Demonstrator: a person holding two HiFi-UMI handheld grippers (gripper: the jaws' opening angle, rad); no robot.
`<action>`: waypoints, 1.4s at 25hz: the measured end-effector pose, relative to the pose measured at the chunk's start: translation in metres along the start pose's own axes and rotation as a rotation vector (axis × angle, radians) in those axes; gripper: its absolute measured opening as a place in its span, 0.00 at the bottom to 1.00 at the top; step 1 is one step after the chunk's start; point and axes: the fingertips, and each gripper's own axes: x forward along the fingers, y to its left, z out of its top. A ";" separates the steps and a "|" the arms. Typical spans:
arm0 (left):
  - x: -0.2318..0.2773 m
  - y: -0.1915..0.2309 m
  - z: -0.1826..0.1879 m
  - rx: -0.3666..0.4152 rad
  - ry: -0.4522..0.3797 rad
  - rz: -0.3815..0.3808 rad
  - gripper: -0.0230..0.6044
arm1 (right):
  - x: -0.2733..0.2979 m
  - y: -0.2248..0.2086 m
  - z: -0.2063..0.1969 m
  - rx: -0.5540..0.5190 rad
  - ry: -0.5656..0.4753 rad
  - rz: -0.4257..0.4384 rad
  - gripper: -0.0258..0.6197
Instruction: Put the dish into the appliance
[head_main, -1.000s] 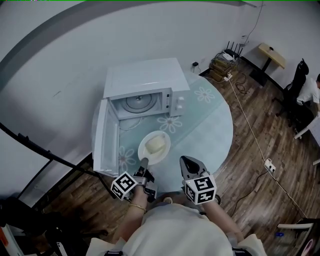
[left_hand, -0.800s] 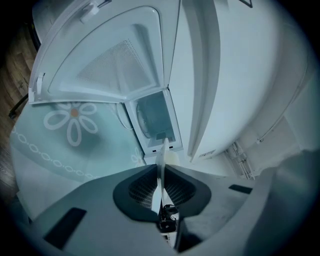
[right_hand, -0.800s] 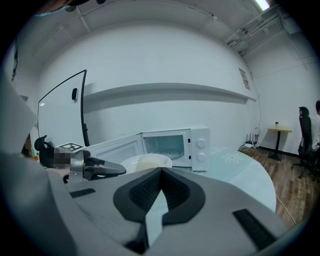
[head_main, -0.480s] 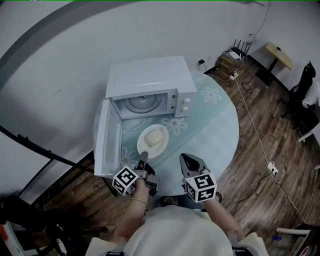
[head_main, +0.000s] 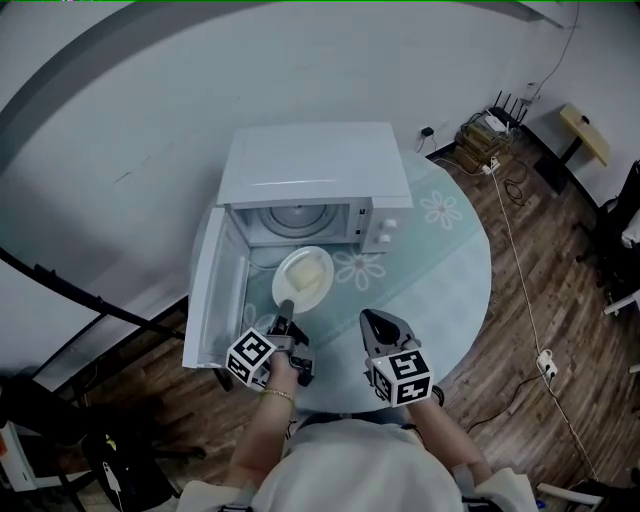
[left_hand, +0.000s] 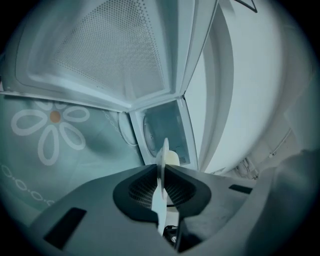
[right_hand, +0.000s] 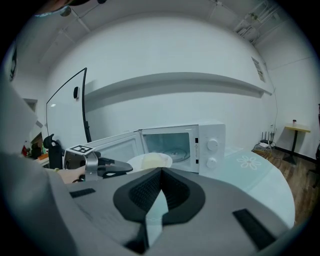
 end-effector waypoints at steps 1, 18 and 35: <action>0.005 0.002 0.003 -0.003 -0.008 0.003 0.10 | 0.005 -0.002 0.001 -0.003 0.003 0.006 0.05; 0.067 0.026 0.038 -0.032 -0.111 0.061 0.10 | 0.047 -0.024 0.002 -0.008 0.049 0.072 0.05; 0.107 0.051 0.053 -0.095 -0.177 0.111 0.10 | 0.069 -0.038 -0.002 -0.018 0.086 0.110 0.05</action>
